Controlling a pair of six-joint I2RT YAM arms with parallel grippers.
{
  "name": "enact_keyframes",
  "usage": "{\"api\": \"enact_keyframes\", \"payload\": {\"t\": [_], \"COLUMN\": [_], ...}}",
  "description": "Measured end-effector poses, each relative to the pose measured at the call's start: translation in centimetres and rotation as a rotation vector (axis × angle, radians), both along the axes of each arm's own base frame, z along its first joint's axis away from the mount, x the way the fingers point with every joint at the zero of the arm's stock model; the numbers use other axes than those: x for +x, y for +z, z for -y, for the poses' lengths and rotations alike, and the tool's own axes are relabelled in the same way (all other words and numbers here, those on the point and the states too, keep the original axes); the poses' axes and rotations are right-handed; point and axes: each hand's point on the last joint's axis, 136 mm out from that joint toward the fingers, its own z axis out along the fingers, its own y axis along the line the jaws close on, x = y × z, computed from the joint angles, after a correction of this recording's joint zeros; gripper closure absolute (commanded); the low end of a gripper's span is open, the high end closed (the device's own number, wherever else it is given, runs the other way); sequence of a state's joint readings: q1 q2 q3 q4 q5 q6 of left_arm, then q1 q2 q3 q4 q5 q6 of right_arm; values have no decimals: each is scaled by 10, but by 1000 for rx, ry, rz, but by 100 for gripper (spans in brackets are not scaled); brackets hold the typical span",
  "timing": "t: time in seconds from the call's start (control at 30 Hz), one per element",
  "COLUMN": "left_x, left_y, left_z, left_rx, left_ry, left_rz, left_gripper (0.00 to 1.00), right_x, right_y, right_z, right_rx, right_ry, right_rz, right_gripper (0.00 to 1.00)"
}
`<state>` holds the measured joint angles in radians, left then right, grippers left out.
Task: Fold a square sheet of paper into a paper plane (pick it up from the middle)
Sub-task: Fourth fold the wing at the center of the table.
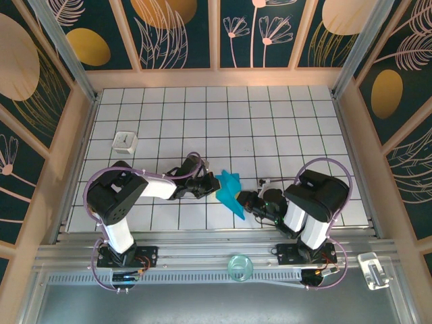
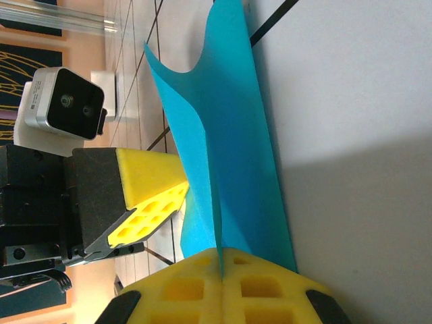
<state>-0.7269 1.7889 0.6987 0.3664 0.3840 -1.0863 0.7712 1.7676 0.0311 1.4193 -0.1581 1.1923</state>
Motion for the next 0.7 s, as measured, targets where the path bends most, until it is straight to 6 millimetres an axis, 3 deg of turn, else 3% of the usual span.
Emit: {"api": "enact_keyframes", "payload": {"t": [0.27,0.47,0.6,0.7], "left_x": [1,10,18,24], "left_y": [0,4,27,48], "left_z": [0,-4,-1,5], "left_rx": [18,68,50,8], "left_ry": [-9,11,19,16], "left_rz": [6,40,94,132], "left_gripper": [100,81,79,83], "right_x": [1,1,1,1], "right_y": [0,0,0,0], "right_z": [-1,-1,-1,-1], "right_rx": [19,20,20,23], "right_ry": [-9,-11,-10,-14], "right_rz": [-4,-7,-7,-9], "right_gripper": [100,100,100,100]}}
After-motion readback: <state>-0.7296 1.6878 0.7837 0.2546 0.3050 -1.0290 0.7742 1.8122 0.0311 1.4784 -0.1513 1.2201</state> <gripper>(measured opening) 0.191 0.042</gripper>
